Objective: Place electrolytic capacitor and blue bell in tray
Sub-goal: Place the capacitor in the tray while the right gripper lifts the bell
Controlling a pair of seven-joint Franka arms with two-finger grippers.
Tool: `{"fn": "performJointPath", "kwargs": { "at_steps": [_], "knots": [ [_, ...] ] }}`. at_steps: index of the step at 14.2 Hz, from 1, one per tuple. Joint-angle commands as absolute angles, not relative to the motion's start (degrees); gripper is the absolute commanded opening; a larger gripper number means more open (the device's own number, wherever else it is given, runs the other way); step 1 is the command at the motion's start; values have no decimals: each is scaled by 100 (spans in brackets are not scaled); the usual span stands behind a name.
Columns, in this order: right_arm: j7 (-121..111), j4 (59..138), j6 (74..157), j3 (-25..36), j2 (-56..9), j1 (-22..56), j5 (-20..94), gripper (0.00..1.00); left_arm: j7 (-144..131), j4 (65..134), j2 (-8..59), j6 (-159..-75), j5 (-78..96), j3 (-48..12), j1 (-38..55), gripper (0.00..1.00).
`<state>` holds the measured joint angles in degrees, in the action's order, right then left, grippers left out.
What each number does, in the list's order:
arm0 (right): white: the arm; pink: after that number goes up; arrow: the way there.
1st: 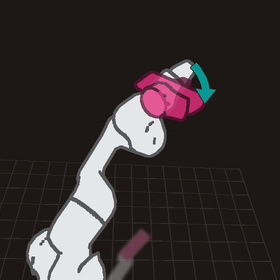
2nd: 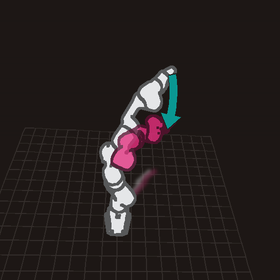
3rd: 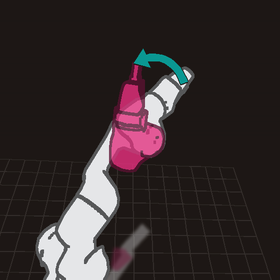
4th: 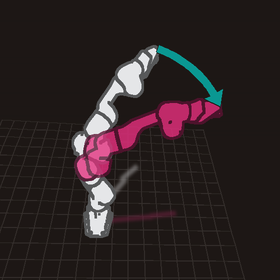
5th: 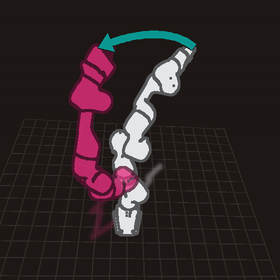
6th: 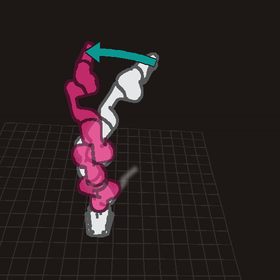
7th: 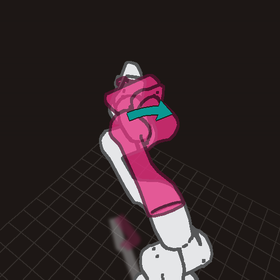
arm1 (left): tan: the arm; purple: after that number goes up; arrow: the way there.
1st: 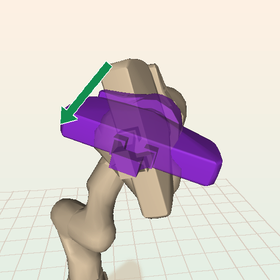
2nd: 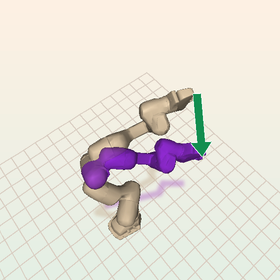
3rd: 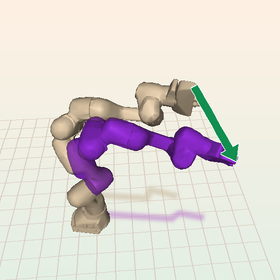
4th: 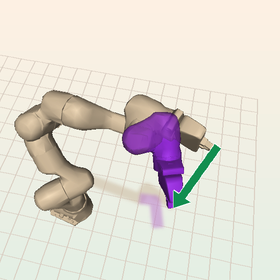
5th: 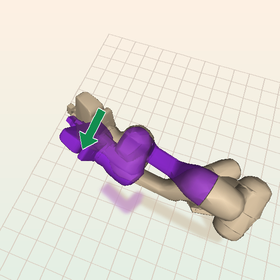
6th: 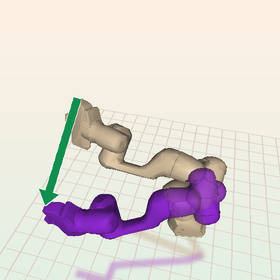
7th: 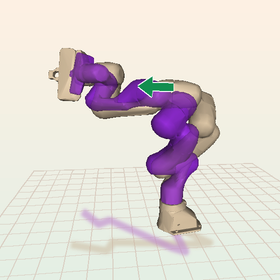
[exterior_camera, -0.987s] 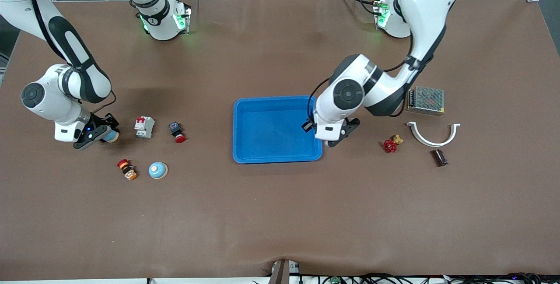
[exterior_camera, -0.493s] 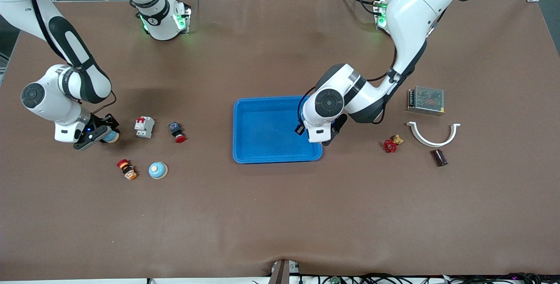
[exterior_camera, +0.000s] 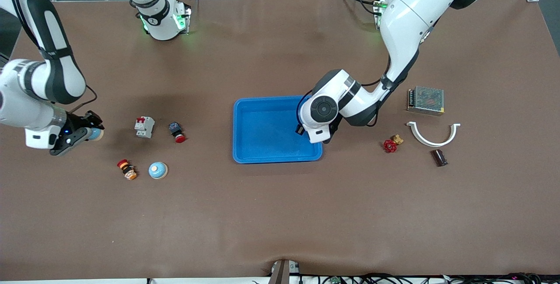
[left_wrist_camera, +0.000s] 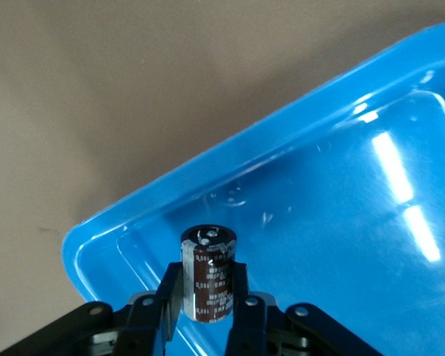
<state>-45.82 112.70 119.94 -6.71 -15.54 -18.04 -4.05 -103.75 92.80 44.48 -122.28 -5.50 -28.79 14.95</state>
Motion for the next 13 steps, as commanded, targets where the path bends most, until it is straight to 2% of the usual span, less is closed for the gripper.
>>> {"fn": "performJointPath", "kwargs": {
  "at_steps": [1,3,4,8,13],
  "knots": [
    [-3529,10375,10745,-659,-1442,-1145,-439,44,-10581,9114,4579,-12111,-598,-2856,1547,32],
    [-2650,9706,9927,-659,-1450,-618,-335,44,-10652,9106,4570,-12111,-589,-2856,1529,89],
    [-2158,9442,9601,-659,-1450,-354,-203,44,-10652,9105,4553,-12111,-598,-2856,1512,100],
    [-295,9018,9150,-668,-1424,508,263,44,-10644,8974,4316,-12032,-659,-2856,1433,100],
    [1658,9079,9588,-650,-1468,1624,607,44,-10355,8369,4113,-11147,-1150,-2830,959,100]
  ]
}}
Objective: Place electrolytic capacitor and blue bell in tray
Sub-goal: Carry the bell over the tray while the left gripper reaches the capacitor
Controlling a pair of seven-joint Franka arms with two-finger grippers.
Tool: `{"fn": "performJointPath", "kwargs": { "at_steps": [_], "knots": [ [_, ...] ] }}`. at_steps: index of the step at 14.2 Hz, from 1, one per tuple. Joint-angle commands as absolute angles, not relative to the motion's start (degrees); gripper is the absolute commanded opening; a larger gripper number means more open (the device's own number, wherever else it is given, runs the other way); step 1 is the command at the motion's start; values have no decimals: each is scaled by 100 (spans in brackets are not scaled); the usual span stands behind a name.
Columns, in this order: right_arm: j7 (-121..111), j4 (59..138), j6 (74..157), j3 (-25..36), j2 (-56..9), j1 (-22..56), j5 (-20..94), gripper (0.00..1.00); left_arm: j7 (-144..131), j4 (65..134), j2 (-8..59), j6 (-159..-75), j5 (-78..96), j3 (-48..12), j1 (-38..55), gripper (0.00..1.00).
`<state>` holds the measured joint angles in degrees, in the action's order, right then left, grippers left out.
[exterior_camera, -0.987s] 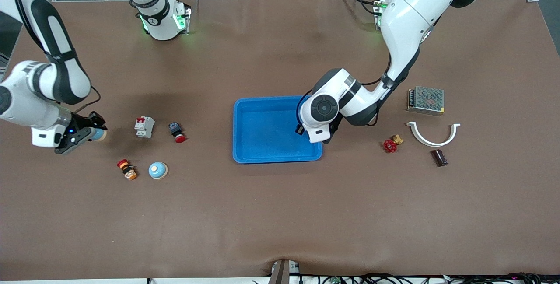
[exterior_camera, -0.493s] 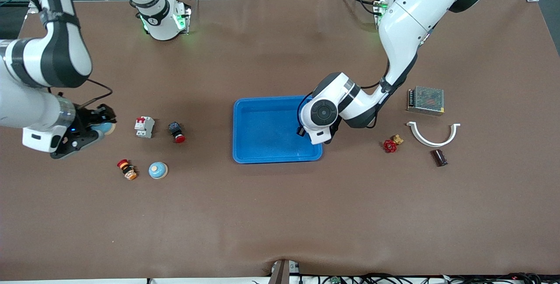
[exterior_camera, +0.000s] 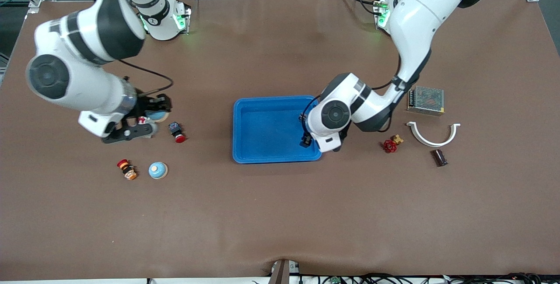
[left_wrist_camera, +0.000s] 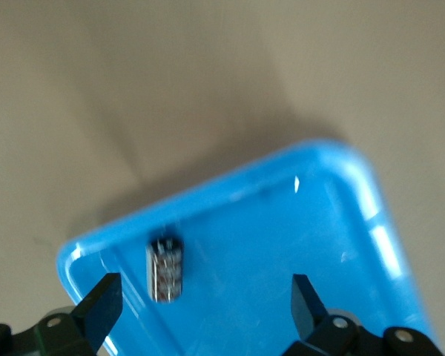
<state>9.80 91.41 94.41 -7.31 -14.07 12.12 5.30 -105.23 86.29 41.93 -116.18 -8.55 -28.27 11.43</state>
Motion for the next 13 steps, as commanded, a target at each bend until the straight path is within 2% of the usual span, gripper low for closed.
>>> {"fn": "performJointPath", "kwargs": {
  "at_steps": [1,8,13],
  "knots": [
    [1966,9079,9719,-650,-1485,1817,615,44,-10101,8280,4096,-10936,-1238,-2839,862,100],
    [3549,9957,11512,-642,-1792,2917,554,44,-7133,8332,3797,-10064,-1844,-2830,-499,100],
    [3752,10546,12435,-633,-1960,3181,361,44,-5557,8577,3823,-10063,-2345,-2821,-1369,100]
  ]
}}
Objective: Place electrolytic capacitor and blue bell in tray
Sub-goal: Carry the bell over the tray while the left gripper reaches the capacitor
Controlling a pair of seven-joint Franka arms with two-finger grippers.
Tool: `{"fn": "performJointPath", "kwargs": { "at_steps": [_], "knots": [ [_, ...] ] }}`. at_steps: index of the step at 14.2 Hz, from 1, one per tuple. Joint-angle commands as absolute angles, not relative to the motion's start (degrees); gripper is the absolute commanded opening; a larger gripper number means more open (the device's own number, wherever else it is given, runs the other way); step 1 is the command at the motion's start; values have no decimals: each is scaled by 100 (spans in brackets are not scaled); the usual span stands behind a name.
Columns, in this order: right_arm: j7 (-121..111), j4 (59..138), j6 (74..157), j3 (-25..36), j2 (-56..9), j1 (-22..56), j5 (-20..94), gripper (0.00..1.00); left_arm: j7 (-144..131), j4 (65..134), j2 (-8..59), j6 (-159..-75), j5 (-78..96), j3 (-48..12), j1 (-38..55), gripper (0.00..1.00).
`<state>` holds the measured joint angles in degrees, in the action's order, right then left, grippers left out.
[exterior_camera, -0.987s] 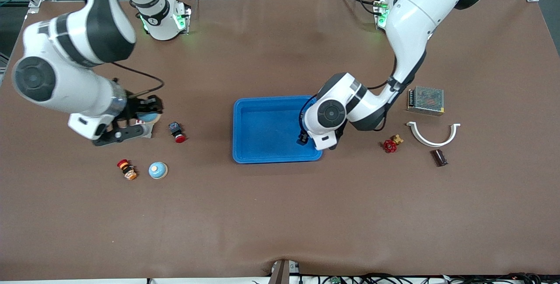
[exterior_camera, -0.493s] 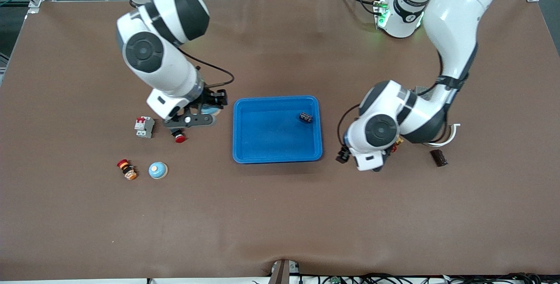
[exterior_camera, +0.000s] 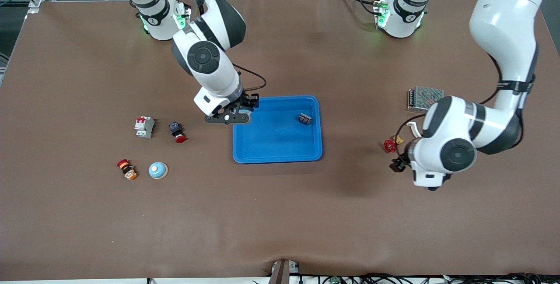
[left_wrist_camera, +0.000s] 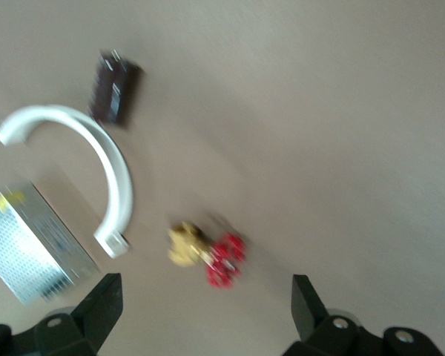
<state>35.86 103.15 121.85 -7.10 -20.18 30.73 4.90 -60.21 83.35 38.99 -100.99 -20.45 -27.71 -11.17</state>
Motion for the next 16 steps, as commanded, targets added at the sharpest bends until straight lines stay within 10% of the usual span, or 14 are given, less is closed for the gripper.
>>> {"fn": "performJointPath", "kwargs": {
  "at_steps": [1,10,16],
  "knots": [
    [3831,10677,12628,-633,-1977,3225,317,44,-5302,8709,3823,-10116,-2582,-2830,-1580,100],
    [4658,10881,13666,-615,-2768,3630,-360,44,-3709,9456,3964,-11468,-2689,-2821,-2636,99],
    [4667,11012,14105,-598,-3006,3700,-369,44,-3656,9817,4095,-12242,-2962,-2821,-2777,73]
  ]
}}
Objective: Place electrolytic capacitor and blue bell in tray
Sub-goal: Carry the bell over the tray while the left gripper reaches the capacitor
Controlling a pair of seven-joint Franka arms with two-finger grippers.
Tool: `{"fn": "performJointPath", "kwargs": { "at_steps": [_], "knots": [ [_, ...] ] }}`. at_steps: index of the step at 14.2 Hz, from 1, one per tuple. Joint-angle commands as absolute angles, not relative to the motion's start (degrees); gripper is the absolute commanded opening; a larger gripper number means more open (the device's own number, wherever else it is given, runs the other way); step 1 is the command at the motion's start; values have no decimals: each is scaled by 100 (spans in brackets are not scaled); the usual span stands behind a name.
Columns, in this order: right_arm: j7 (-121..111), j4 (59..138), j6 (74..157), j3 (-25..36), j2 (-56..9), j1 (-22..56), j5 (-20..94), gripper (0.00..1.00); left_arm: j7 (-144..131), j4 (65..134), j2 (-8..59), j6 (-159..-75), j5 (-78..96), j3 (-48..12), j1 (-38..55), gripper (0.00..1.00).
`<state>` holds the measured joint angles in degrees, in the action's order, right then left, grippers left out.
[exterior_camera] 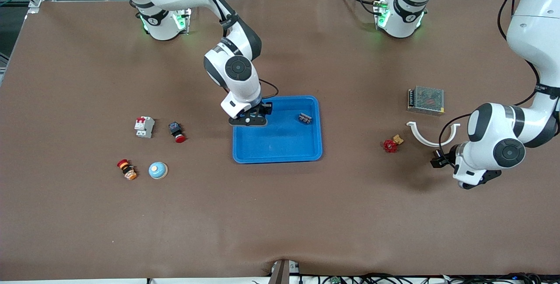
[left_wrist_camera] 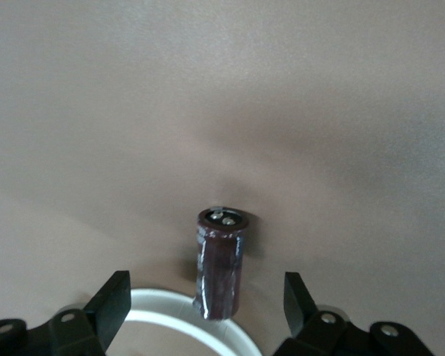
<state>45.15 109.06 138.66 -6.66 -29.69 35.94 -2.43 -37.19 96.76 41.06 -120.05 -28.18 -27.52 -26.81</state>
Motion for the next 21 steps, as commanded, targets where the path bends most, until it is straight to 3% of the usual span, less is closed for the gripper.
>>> {"fn": "performJointPath", "kwargs": {
  "at_steps": [1,4,7,10,15,16,17,18,21],
  "knots": [
    [4658,11108,14307,-598,-3041,3709,-369,44,-3656,9817,4122,-12269,-2962,-2821,-2795,66],
    [4658,11162,14519,-589,-3155,3726,-369,44,-3656,9817,4175,-12331,-2971,-2821,-2848,43],
    [4658,11162,14537,-589,-3199,3727,-369,44,-3656,9817,4210,-12340,-2971,-2821,-2848,32],
    [4667,11162,14563,-589,-3225,3744,-378,44,-3674,9809,4201,-12340,-2962,-2821,-2830,0],
    [4676,11171,14643,-589,-3296,3797,-378,50,-3744,9756,3991,-12243,-2936,-2883,-2795,0],
    [4676,11162,14651,-589,-3296,3797,-378,55,-3762,9747,3921,-12191,-2909,-2909,-2778,0],
    [4676,11162,14643,-589,-3296,3797,-369,74,-3779,9747,3868,-12130,-2883,-2996,-2777,0],
    [4676,11162,14643,-589,-3296,3797,-369,99,-3875,9730,3815,-12033,-2874,-3101,-2777,0],
    [4658,11162,14599,-589,-3278,3797,-378,100,-4419,9633,3753,-11699,-2874,-3461,-2777,0]
  ]
}}
